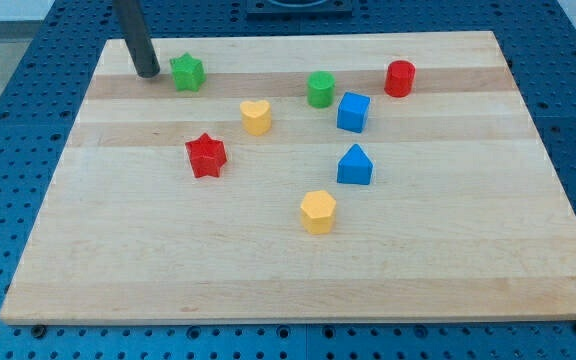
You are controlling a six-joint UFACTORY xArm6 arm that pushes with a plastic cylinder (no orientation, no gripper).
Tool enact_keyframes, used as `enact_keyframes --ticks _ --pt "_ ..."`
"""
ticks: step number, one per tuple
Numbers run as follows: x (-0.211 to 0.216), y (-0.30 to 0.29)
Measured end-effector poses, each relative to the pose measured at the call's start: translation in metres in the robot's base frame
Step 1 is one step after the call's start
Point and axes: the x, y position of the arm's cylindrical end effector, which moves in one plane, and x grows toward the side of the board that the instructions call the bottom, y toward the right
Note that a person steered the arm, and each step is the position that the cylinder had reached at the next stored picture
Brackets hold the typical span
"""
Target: Place the green star towards the top of the yellow heart
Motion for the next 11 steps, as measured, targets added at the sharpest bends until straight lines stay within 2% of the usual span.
enact_keyframes --ticks 1,4,5,6,7,9,11 --pt "-0.002 0.030" --pt "-0.025 0.036" --pt "-0.012 0.049" --pt "0.025 0.052" --pt "0.044 0.063" --pt "0.004 0.057" --pt "0.020 0.091"
